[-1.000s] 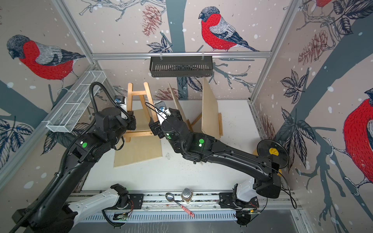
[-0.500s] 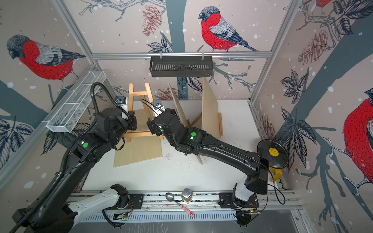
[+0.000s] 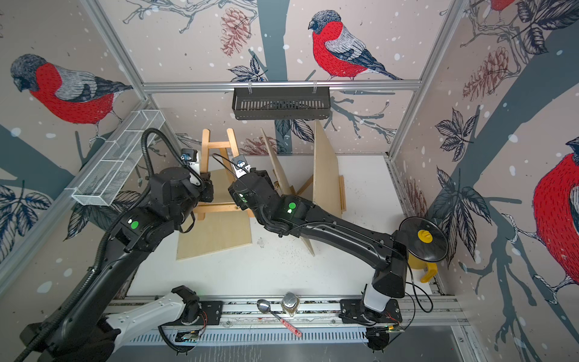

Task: Disassemble the easel
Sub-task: Place the easel at the center of the board.

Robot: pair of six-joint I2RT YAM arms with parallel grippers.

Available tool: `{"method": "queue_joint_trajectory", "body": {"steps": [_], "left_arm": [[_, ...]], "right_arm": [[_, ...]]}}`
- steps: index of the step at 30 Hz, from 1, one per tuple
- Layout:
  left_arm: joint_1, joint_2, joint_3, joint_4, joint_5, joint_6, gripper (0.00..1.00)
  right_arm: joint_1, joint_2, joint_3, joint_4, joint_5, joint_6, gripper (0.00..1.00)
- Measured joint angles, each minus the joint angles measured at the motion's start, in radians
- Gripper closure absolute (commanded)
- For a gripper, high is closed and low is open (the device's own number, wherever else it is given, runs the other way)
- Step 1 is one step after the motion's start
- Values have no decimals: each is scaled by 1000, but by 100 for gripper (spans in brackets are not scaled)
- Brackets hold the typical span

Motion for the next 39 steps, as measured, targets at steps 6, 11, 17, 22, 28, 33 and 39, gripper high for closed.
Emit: {"method": "queue_joint_trajectory", "body": {"steps": [6,11,17,22,28,33,39], "left_arm": [[0,0,-6,3,1,0,85],[-1,0,-8,14,2,1,85],[-1,0,-10,14,3,1,84],[-1,0,-10,14,8,1,84],[-1,0,-10,14,8,1,84],[-1,-1,-10,14,8,1,84],[-1,-9,-10,14,8,7,84]], "right_arm": [[0,-9,-18,22,12,-5,57],[4,-35,-43,60,12,-27,67],[-6,-46,-48,85,5,-41,72],[-9,-48,-48,90,-31,-50,50],[-15,-47,-48,89,-62,-50,29],[-16,-26,-29,84,-58,-47,27],[-27,36,38,47,-50,-27,28]]}}
